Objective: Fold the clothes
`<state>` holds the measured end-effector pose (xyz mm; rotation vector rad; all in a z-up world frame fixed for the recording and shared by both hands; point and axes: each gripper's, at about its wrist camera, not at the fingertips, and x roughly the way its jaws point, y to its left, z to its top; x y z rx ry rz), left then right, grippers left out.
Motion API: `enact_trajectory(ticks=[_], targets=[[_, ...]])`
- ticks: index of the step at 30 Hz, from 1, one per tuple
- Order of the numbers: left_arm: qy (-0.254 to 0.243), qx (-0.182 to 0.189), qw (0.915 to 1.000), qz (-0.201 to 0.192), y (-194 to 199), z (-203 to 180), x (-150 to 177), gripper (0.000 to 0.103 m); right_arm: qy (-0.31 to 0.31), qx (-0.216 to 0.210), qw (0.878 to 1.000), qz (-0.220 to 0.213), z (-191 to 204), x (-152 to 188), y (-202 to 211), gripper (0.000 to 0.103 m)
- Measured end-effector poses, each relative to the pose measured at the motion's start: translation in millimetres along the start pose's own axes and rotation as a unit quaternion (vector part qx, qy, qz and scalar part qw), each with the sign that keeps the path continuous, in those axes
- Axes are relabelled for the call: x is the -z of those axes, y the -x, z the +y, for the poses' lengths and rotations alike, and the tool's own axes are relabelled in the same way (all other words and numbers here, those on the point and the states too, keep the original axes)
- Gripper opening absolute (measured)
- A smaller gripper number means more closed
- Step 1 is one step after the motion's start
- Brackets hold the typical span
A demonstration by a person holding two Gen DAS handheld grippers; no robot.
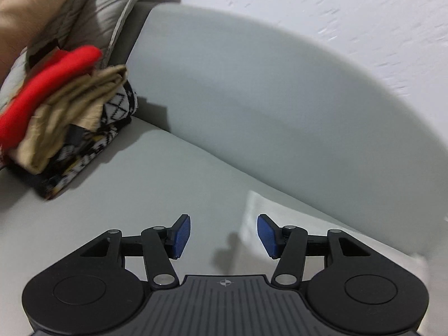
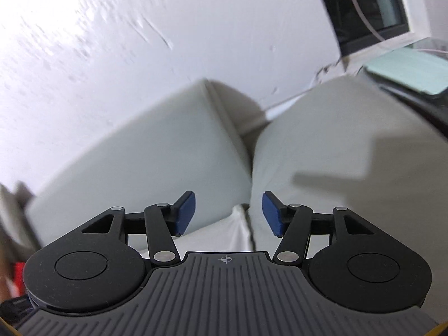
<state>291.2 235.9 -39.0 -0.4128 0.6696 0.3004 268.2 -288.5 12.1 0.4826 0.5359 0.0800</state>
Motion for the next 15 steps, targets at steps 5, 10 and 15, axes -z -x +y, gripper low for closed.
enact_trajectory(ticks=[5, 10, 15], targets=[[-0.040, 0.056, 0.9971, 0.032, 117.7, -12.3, 31.0, 0.061, 0.015, -0.006, 1.000, 0.000, -9.5, -36.0, 112.9, 0.065], [-0.109, 0.083, 0.9866, 0.089, 177.4, -26.1, 93.6, 0.071, 0.026, -0.009, 0.998, 0.056, -17.3, -17.5, 194.5, 0.085], [-0.136, 0.077, 0.9767, 0.147, 172.3, -30.0, 188.8, 0.066, 0.044, 0.020, 0.978, 0.200, -47.3, 71.6, 159.3, 0.049]])
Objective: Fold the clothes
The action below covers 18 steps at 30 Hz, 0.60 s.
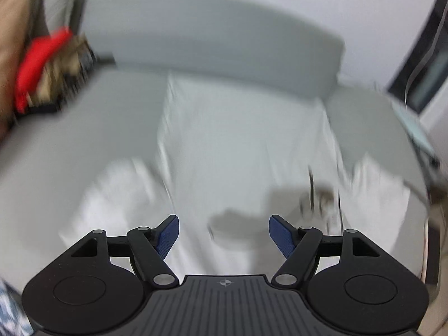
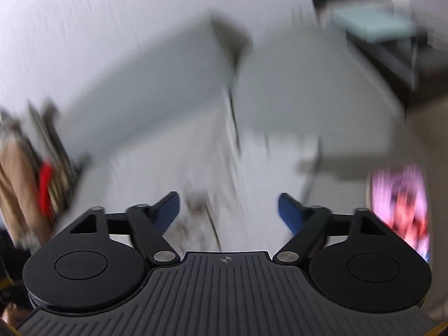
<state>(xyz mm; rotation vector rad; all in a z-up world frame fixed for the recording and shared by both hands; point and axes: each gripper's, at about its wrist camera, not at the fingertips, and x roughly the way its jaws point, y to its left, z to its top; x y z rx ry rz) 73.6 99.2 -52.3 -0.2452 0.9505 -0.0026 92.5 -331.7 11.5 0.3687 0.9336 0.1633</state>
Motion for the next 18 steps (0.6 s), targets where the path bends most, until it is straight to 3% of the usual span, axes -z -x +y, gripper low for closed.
enact_trajectory(ticks=[1, 2, 4, 5, 9, 13, 16, 17, 18], targets=[[0.007, -0.002, 1.0000, 0.001, -10.7, -3.2, 12.9, 0.060, 0.006, 0.015, 1.000, 0.024, -4.3, 10.3, -19.3, 0.040], [0.015, -0.004, 0.9999, -0.001, -20.7, -6.8, 25.2, 0.047, 0.007, 0.031, 0.999, 0.029, -9.7, 19.2, -31.5, 0.034], [0.023, 0.007, 0.9996, -0.014, -31.3, -16.4, 43.2, 0.024, 0.002, 0.061, 0.998, 0.015, -22.3, 35.7, -46.9, 0.037], [0.026, 0.013, 0.9993, -0.021, -36.1, -21.3, 51.8, 0.024, -0.009, 0.067, 0.998, 0.005, -30.1, 41.8, -50.5, 0.041], [0.005, 0.048, 0.9982, -0.035, -42.0, -40.1, 67.6, 0.025, -0.071, 0.009, 0.997, -0.024, -64.8, 38.4, -57.8, 0.042], [-0.041, 0.049, 0.9974, -0.034, -53.5, -56.7, 66.1, 0.026, -0.080, -0.029, 0.996, -0.037, -71.4, 31.6, -79.1, 0.042], [-0.028, 0.056, 0.9976, -0.027, -59.0, -56.5, 63.2, 0.028, -0.086, -0.043, 0.995, -0.040, -67.5, 23.0, -93.8, 0.043], [-0.024, 0.059, 0.9976, -0.026, -59.5, -55.6, 62.7, 0.030, -0.088, -0.034, 0.995, -0.040, -65.2, 20.7, -97.3, 0.025], [-0.021, 0.060, 0.9977, -0.026, -60.0, -54.6, 62.4, 0.030, -0.091, -0.019, 0.995, -0.039, -63.4, 19.2, -100.3, 0.000]])
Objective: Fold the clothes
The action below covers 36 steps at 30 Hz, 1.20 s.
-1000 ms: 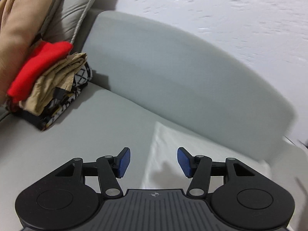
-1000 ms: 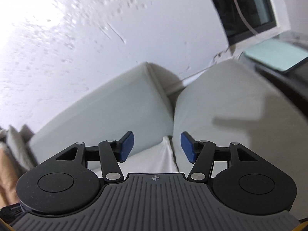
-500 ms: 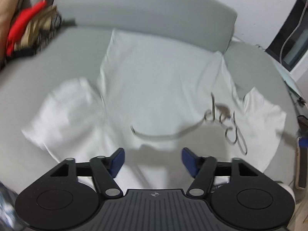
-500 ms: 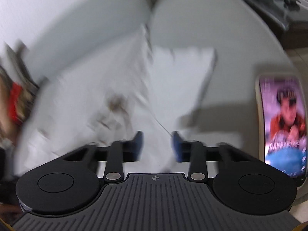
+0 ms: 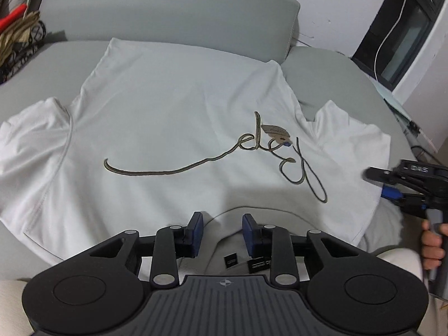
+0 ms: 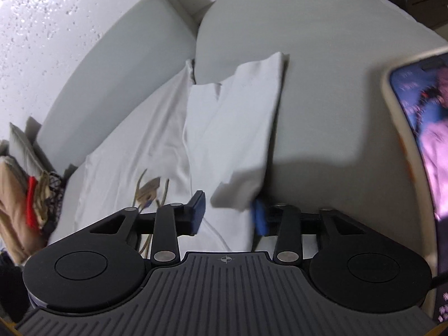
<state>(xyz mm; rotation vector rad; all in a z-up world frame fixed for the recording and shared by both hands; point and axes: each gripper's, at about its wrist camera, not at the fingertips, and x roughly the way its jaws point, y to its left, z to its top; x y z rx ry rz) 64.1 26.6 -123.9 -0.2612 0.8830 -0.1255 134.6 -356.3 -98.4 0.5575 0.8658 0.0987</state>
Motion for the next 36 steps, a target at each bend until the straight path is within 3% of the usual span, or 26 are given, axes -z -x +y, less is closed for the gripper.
enact_trajectory(ticks=[3, 8, 13, 16, 19, 21, 24, 27, 30, 36], targets=[[0.002, 0.000, 1.0000, 0.001, -0.8, 3.2, 0.4, 0.030, -0.008, 0.035, 0.999, -0.014, 3.7, 3.4, 7.0, 0.000], [-0.001, -0.005, 1.0000, 0.007, -0.4, 7.6, 2.3, 0.030, 0.039, 0.111, 0.992, -0.039, 27.5, 17.1, 25.7, 0.000], [-0.022, -0.032, 0.9991, 0.014, -0.8, 5.7, 2.3, 0.036, 0.052, 0.129, 0.990, -0.017, 33.9, 17.8, 23.6, 0.002], [-0.033, -0.047, 0.9982, 0.017, 2.9, 4.7, 3.0, 0.039, 0.048, 0.133, 0.990, -0.014, 35.5, 19.7, 34.2, 0.015], [-0.032, -0.059, 0.9975, 0.022, 13.7, 3.5, 3.2, 0.038, 0.060, 0.139, 0.988, -0.015, 45.2, 26.8, 50.5, 0.035], [-0.019, -0.051, 0.9985, 0.005, 22.2, 4.8, 3.3, 0.036, 0.082, 0.124, 0.989, -0.011, 55.1, 31.7, 57.3, 0.038], [-0.002, -0.044, 0.9988, -0.021, 30.1, 6.7, 1.7, 0.035, 0.107, 0.059, 0.992, 0.033, 68.6, 37.3, 44.0, 0.038], [0.003, -0.055, 0.9979, -0.033, 23.2, 7.5, -4.6, 0.032, 0.166, 0.023, 0.983, 0.077, 89.0, 44.2, 20.0, 0.034], [0.004, -0.056, 0.9983, -0.014, 9.3, 9.0, -4.3, 0.021, 0.219, 0.029, 0.967, 0.128, 104.4, 51.4, -6.6, 0.030], [-0.049, -0.070, 0.9962, 0.018, 11.6, -2.7, 10.6, 0.022, 0.265, 0.097, 0.935, 0.214, 109.3, 61.0, -9.2, 0.028]])
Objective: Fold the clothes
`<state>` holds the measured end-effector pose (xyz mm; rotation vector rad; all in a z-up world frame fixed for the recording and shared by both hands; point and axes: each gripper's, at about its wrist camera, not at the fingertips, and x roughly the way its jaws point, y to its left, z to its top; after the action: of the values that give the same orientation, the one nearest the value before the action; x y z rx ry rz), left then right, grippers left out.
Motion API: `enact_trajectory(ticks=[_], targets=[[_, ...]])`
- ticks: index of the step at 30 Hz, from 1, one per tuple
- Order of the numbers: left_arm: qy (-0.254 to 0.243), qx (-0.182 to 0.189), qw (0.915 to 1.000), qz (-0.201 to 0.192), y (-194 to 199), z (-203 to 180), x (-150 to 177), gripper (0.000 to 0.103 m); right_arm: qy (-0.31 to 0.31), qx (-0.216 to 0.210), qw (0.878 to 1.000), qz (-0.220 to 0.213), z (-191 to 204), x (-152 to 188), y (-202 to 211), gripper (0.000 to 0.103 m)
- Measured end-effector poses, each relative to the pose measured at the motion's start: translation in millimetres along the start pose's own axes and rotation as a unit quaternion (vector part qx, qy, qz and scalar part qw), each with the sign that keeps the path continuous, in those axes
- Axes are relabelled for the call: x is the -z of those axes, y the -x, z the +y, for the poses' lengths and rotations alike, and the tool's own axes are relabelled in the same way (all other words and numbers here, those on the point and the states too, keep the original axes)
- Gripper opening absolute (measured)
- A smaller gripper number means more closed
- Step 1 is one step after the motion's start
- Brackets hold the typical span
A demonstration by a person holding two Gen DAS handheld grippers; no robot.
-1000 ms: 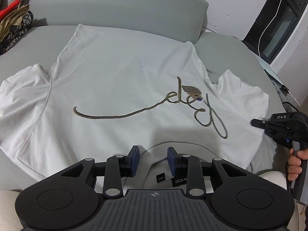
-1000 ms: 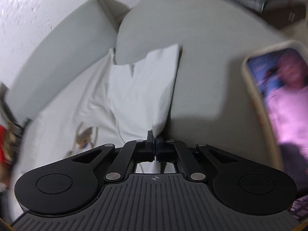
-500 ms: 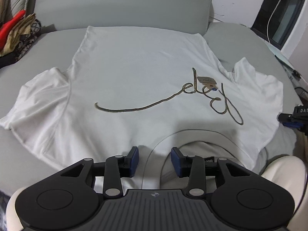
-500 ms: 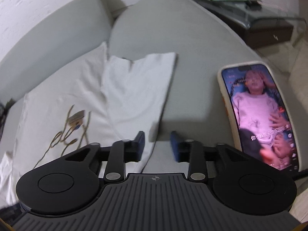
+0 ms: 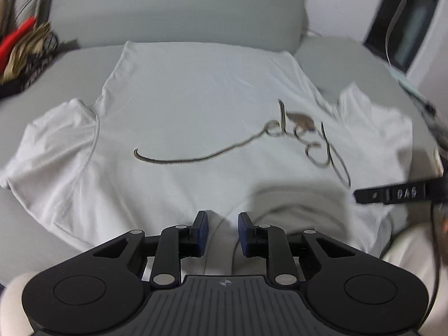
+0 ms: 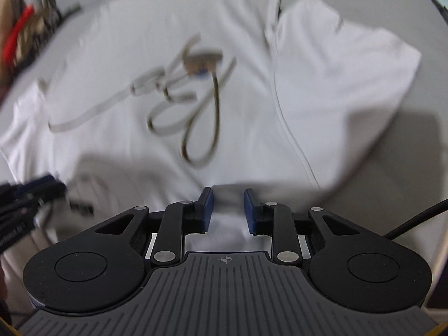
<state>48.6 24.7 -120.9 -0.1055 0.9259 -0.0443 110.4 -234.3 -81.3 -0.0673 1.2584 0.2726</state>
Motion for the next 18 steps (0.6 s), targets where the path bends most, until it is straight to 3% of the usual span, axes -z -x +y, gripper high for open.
enact_trajectory(ticks=[3, 5, 8, 11, 15, 18], targets=[[-0.016, -0.013, 0.9996, 0.021, 7.9, -3.6, 4.8, 0.022, 0.013, 0.048, 0.998, 0.042, 0.2, 6.1, 2.3, 0.028], [-0.018, -0.013, 0.9995, 0.024, 14.9, -3.7, 6.0, 0.022, 0.006, 0.055, 0.998, 0.033, 0.2, 9.2, 11.0, 0.028], [-0.004, -0.002, 1.0000, 0.005, 27.0, 0.0, 3.4, 0.022, -0.001, 0.031, 0.999, -0.035, 6.5, 11.0, 33.2, 0.031], [0.008, 0.007, 0.9999, -0.006, 31.9, 1.9, -0.8, 0.022, 0.002, -0.035, 0.997, -0.073, 17.9, 10.5, 36.4, 0.031], [0.003, 0.011, 0.9990, 0.043, 7.1, -5.7, 0.1, 0.022, 0.026, -0.048, 0.998, -0.015, 33.4, 20.8, 15.1, 0.030], [-0.031, 0.002, 0.9978, 0.059, 15.0, -14.9, 10.4, 0.023, 0.007, -0.043, 0.999, 0.014, 29.3, 26.7, 20.6, 0.032]])
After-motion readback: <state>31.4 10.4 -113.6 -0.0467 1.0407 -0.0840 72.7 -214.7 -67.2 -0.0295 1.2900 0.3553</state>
